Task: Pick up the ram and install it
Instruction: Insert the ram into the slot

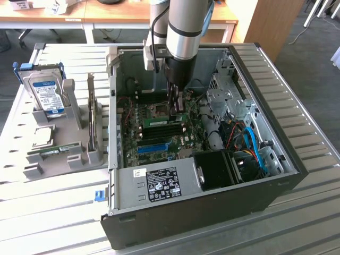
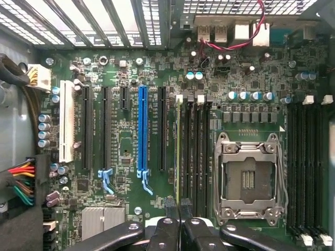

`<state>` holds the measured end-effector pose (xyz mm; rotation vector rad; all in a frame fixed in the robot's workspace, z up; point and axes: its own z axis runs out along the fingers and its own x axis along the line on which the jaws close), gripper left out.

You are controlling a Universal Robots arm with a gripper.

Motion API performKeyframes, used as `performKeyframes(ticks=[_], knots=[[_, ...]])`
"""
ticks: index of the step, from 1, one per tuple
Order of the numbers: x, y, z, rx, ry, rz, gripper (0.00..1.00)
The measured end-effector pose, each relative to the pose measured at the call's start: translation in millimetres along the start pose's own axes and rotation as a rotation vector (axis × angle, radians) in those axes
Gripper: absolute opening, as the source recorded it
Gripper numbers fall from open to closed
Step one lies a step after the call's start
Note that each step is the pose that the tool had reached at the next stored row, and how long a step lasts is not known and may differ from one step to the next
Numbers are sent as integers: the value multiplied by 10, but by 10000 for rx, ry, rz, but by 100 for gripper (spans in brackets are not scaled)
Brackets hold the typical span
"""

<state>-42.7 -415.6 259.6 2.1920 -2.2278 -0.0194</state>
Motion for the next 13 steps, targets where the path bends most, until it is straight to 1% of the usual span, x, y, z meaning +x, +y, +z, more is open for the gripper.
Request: performKeyframes(ticks=[9, 13], knots=[[0, -2, 78, 0, 4, 0, 12], [0, -2, 81, -1, 6, 0, 12]])
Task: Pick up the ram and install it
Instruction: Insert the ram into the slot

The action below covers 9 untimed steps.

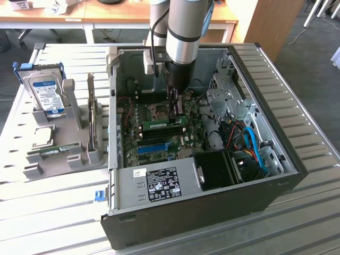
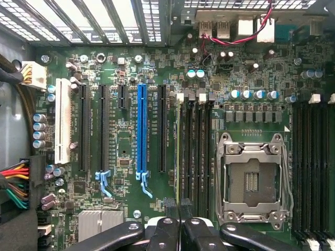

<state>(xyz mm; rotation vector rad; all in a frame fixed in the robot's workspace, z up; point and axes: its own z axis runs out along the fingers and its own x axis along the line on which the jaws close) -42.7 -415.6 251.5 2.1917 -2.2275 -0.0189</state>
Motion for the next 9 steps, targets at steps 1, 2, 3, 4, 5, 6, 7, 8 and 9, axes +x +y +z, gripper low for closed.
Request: performKeyframes(ticks=[1, 2, 3, 4, 5, 6, 7, 8, 9], knots=[[0, 0, 0, 0, 0, 0, 12], [0, 0, 1, 1, -1, 0, 12], [0, 0, 1, 1, -1, 1, 12], [0, 0, 2, 1, -2, 7, 12], [0, 0, 3, 1, -2, 22, 12], [0, 0, 4, 1, -2, 40, 12], [0, 0, 6, 1, -3, 66, 12], [0, 0, 8, 1, -5, 101, 12], [0, 0, 9, 1, -5, 139, 12]])
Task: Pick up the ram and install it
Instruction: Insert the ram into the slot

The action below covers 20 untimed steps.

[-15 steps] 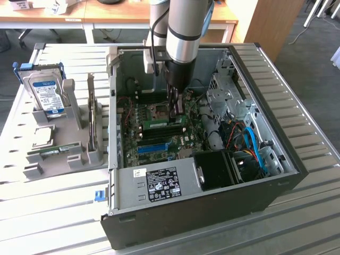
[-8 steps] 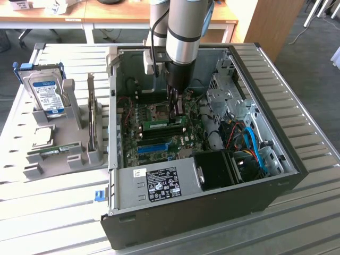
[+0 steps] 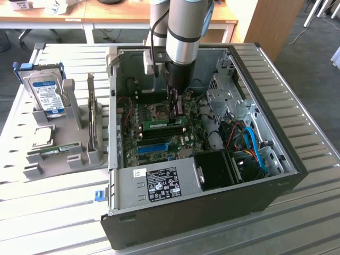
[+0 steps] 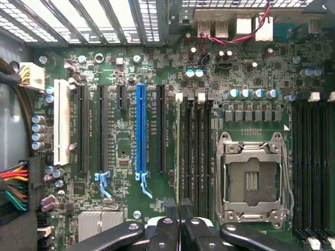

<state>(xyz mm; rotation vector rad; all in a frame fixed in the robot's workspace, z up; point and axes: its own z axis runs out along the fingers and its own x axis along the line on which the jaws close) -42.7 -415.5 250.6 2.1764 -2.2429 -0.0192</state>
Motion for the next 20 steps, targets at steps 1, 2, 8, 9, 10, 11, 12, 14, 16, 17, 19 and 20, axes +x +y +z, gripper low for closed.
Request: performKeyframes(ticks=[1, 2, 8, 9, 10, 11, 12, 14, 16, 17, 19, 20], knots=[[0, 0, 1, -1, 0, 37, 12], [0, 0, 2, 0, 0, 73, 12], [0, -1, 29, 0, -3, 91, 12], [0, -1, 39, -1, -2, 90, 12], [0, -1, 48, 0, -2, 91, 12], [0, -1, 57, 0, -2, 90, 12], [0, -1, 65, -1, -1, 91, 12], [0, -2, 81, 0, -2, 90, 12], [0, -2, 95, 0, -2, 91, 12], [0, -2, 101, 0, -2, 91, 12], [0, -2, 101, -1, 0, 91, 12], [0, -2, 101, -1, 0, 90, 12]])
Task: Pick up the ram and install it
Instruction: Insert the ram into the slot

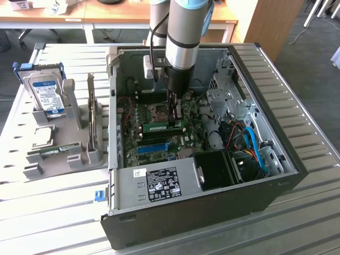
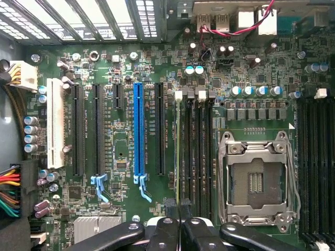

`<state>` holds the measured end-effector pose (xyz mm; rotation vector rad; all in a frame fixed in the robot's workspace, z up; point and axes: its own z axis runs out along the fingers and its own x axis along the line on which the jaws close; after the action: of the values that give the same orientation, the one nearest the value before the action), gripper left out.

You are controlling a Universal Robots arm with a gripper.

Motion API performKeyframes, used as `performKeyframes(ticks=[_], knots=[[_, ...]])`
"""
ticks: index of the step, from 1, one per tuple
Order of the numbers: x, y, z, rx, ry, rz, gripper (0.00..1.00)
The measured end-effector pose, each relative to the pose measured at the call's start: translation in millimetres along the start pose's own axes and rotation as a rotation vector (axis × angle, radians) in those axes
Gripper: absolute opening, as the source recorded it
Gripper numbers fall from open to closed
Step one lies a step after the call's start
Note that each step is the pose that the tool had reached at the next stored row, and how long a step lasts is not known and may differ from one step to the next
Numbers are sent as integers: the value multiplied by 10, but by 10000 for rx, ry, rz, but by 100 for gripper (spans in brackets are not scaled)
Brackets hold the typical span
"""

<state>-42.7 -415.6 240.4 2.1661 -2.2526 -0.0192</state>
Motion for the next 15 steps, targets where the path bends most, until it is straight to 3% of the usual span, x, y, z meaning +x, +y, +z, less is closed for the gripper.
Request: performKeyframes(ticks=[15], knots=[[-10, 14, 19, 0, -2, 0, 12]])
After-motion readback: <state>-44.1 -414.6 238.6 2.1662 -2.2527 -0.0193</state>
